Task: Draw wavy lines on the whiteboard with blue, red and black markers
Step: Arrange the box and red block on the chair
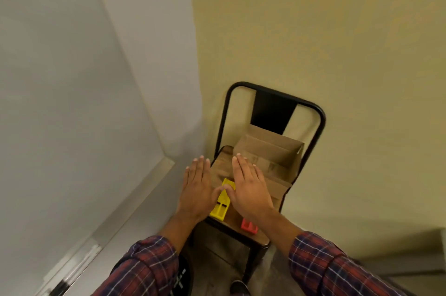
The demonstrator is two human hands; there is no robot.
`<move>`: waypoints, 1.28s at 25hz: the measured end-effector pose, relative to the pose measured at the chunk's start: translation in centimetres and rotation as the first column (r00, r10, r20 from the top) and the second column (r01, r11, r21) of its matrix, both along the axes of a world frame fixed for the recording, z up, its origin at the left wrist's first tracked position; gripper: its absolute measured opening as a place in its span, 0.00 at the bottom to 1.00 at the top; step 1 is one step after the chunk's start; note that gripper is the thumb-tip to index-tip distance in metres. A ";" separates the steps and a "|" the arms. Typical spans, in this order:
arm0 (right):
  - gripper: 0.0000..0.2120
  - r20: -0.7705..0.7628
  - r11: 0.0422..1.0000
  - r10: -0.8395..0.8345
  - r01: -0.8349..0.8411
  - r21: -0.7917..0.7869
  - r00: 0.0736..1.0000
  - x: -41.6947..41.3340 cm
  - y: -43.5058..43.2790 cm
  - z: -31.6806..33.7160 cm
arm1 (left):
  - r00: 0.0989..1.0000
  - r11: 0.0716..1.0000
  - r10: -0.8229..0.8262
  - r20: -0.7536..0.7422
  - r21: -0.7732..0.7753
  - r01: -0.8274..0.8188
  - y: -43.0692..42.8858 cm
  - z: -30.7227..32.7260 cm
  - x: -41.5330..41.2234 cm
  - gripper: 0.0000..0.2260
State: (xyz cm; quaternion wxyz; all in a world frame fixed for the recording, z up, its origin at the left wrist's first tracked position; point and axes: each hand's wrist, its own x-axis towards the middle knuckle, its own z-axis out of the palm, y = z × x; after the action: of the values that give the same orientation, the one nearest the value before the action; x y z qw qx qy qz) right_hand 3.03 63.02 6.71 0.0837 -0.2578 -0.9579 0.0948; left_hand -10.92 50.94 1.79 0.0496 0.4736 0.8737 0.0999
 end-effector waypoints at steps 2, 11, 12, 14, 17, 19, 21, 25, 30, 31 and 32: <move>0.36 -0.057 0.999 -0.053 0.053 -0.002 0.997 1.5 1.5 1.5 | 0.999 0.998 -0.021 0.042 0.056 0.019 2.7 0.7 0.4 0.46; 0.35 -0.072 0.806 -0.586 0.571 -0.160 0.807 6.4 9.6 2.9 | 0.968 0.990 -0.088 0.237 0.131 0.058 8.3 1.8 1.0 0.46; 0.35 -0.012 0.780 -0.609 0.596 -0.191 0.793 6.6 10.2 2.3 | 0.965 0.989 -0.090 0.246 0.140 0.056 8.5 1.7 1.1 0.45; 0.35 0.049 0.784 -0.577 0.570 -0.246 0.815 6.6 10.7 1.5 | 0.966 0.987 -0.082 0.245 0.157 0.044 8.9 1.6 1.0 0.43; 0.33 0.054 0.813 -0.528 0.523 -0.257 0.848 6.2 10.7 1.0 | 0.969 0.983 -0.099 0.228 0.171 0.060 9.3 1.3 0.7 0.40; 0.31 0.062 0.814 -0.536 0.535 -0.225 0.842 6.1 11.0 1.0 | 0.966 0.984 -0.114 0.232 0.164 0.076 9.4 1.1 0.7 0.37; 0.28 0.082 0.819 -0.533 0.538 -0.198 0.842 6.1 11.4 1.0 | 0.962 0.984 -0.124 0.245 0.158 0.086 9.6 1.1 0.8 0.34; 0.26 0.109 0.834 -0.516 0.527 -0.163 0.850 6.0 12.2 1.5 | 0.964 0.987 -0.140 0.224 0.105 0.119 10.4 1.4 0.8 0.27; 0.16 0.107 0.840 -0.506 0.517 -0.165 0.856 5.6 12.4 1.4 | 0.967 0.987 -0.157 0.199 0.071 0.145 11.2 1.7 0.7 0.25; 0.15 0.118 0.844 -0.493 0.506 -0.178 0.862 5.4 12.5 1.3 | 0.967 0.986 -0.162 0.199 0.070 0.151 11.3 1.8 0.7 0.25; 0.14 0.141 0.848 -0.470 0.490 -0.200 0.871 5.2 12.6 1.1 | 0.966 0.986 -0.166 0.201 0.070 0.154 11.4 1.8 0.8 0.25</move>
State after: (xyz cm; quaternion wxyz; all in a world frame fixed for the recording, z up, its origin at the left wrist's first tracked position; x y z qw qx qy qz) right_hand 8.27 75.66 7.82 0.0330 -0.5008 -0.8482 0.1695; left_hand -10.16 62.38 3.57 0.1348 0.5308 0.8198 0.1674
